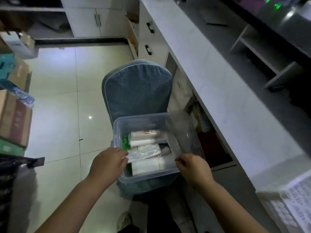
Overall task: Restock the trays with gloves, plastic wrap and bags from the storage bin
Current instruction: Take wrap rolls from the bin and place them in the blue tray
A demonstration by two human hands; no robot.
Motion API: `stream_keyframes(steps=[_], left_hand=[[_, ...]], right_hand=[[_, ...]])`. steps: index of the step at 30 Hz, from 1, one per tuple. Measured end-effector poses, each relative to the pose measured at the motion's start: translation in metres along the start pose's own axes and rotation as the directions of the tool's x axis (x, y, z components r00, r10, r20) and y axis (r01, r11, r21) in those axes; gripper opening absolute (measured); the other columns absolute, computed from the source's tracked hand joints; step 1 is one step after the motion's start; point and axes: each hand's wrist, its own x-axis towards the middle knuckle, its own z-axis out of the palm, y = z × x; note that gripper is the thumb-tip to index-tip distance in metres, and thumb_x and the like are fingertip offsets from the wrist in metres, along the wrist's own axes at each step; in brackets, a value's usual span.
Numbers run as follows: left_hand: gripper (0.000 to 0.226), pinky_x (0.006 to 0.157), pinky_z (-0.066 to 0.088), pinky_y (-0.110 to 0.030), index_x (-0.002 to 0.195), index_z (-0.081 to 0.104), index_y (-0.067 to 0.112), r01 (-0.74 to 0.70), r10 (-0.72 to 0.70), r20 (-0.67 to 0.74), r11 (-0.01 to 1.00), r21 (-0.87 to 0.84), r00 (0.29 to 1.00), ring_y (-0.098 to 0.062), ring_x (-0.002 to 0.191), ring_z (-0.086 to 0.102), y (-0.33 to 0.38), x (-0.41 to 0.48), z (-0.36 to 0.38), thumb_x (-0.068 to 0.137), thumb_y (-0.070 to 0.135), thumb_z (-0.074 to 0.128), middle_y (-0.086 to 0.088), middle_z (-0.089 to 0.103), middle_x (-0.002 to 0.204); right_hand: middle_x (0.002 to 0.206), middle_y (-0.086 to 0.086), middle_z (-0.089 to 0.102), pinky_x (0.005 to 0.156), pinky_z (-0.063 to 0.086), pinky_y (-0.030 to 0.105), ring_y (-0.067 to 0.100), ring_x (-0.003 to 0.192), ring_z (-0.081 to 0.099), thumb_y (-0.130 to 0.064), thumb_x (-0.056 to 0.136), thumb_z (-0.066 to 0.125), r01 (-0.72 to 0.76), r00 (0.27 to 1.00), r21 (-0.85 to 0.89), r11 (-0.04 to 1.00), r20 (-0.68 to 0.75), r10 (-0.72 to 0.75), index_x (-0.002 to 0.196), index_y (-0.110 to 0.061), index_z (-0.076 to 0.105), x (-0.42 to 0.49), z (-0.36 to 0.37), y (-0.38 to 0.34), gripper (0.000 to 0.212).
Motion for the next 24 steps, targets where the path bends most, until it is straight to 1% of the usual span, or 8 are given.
stream_keyframes(steps=[2, 4, 7, 11, 17, 19, 22, 24], left_hand=[[0.023, 0.061, 0.04, -0.026, 0.105, 0.068, 0.027, 0.026, -0.026, 0.013, 1.0, 0.004, 1.0, -0.017, 0.084, 0.061, -0.007, 0.013, 0.002, 0.09, 0.029, 0.051, 0.005, 0.07, 0.099], [0.02, 0.059, 0.041, -0.026, 0.1, 0.069, 0.025, 0.063, -0.063, 0.003, 0.998, 0.005, 0.998, -0.018, 0.081, 0.061, -0.012, 0.025, 0.004, 0.089, 0.026, 0.053, 0.003, 0.071, 0.094], [0.021, 0.062, 0.043, -0.028, 0.101, 0.069, 0.025, 0.15, -0.15, 0.003, 0.987, 0.048, 0.989, -0.019, 0.082, 0.06, -0.019, 0.039, 0.007, 0.089, 0.025, 0.051, 0.002, 0.07, 0.094], [0.024, 0.068, 0.048, -0.03, 0.103, 0.067, 0.024, 0.289, -0.291, 0.028, 0.955, 0.072, 0.956, -0.018, 0.085, 0.06, -0.029, 0.06, 0.019, 0.091, 0.026, 0.047, 0.001, 0.07, 0.097], [0.023, 0.073, 0.051, -0.034, 0.104, 0.066, 0.022, 0.379, -0.383, 0.077, 0.923, 0.062, 0.921, -0.02, 0.088, 0.061, -0.035, 0.09, 0.049, 0.089, 0.028, 0.05, 0.0, 0.069, 0.099], [0.023, 0.073, 0.051, -0.036, 0.103, 0.066, 0.021, 0.418, -0.419, 0.096, 0.908, 0.039, 0.903, -0.021, 0.088, 0.061, -0.037, 0.095, 0.06, 0.089, 0.029, 0.049, -0.001, 0.069, 0.099], [0.022, 0.072, 0.052, -0.037, 0.103, 0.067, 0.021, 0.488, -0.484, 0.083, 0.873, -0.023, 0.871, -0.021, 0.088, 0.061, -0.041, 0.101, 0.074, 0.09, 0.027, 0.051, -0.001, 0.07, 0.098], [0.022, 0.072, 0.053, -0.036, 0.105, 0.068, 0.022, 0.523, -0.518, 0.084, 0.851, -0.055, 0.851, -0.022, 0.089, 0.062, -0.042, 0.104, 0.081, 0.09, 0.025, 0.052, -0.001, 0.07, 0.099]], right_hand=[[0.093, 0.002, 0.072, 0.069, 0.053, 0.035, 0.022, 0.087, 0.065, -0.029, 0.088, 0.054, 0.023, 0.998, -0.022, 0.999, 0.062, -0.022, 0.097, -0.022, 0.069, 0.028, 0.008, 0.001, 0.02], [0.089, 0.005, 0.072, 0.064, 0.05, 0.035, 0.025, 0.083, 0.064, -0.028, 0.089, 0.053, 0.07, 0.991, -0.03, 0.997, 0.112, -0.067, 0.092, -0.017, 0.069, 0.059, 0.018, 0.002, 0.019], [0.089, 0.008, 0.072, 0.057, 0.037, 0.026, 0.026, 0.081, 0.064, -0.023, 0.089, 0.054, 0.144, 0.976, 0.005, 0.99, 0.163, -0.143, 0.089, -0.013, 0.069, 0.106, 0.035, 0.005, 0.018], [0.105, 0.004, 0.071, 0.071, 0.046, 0.028, 0.023, 0.095, 0.064, -0.022, 0.091, 0.049, 0.216, 0.931, 0.032, 0.976, 0.294, -0.216, 0.102, -0.018, 0.069, 0.172, 0.062, 0.006, 0.023], [0.114, 0.008, 0.068, 0.082, 0.048, 0.028, 0.024, 0.098, 0.063, -0.014, 0.094, 0.043, 0.298, 0.862, -0.035, 0.954, 0.44, -0.253, 0.111, -0.016, 0.064, 0.26, 0.126, 0.013, 0.027], [0.125, 0.009, 0.061, 0.091, 0.045, 0.03, 0.025, 0.109, 0.059, -0.012, 0.093, 0.045, 0.296, 0.849, -0.046, 0.954, 0.47, -0.241, 0.121, -0.016, 0.059, 0.278, 0.153, 0.015, 0.032], [0.144, 0.012, 0.043, 0.104, 0.034, 0.03, 0.025, 0.127, 0.044, -0.008, 0.091, 0.047, 0.289, 0.854, -0.064, 0.955, 0.469, -0.226, 0.139, -0.012, 0.038, 0.302, 0.192, 0.016, 0.049], [0.148, 0.012, 0.036, 0.11, 0.026, 0.03, 0.025, 0.132, 0.036, -0.006, 0.089, 0.049, 0.304, 0.861, -0.092, 0.948, 0.453, -0.233, 0.143, -0.01, 0.03, 0.315, 0.216, 0.017, 0.057]])
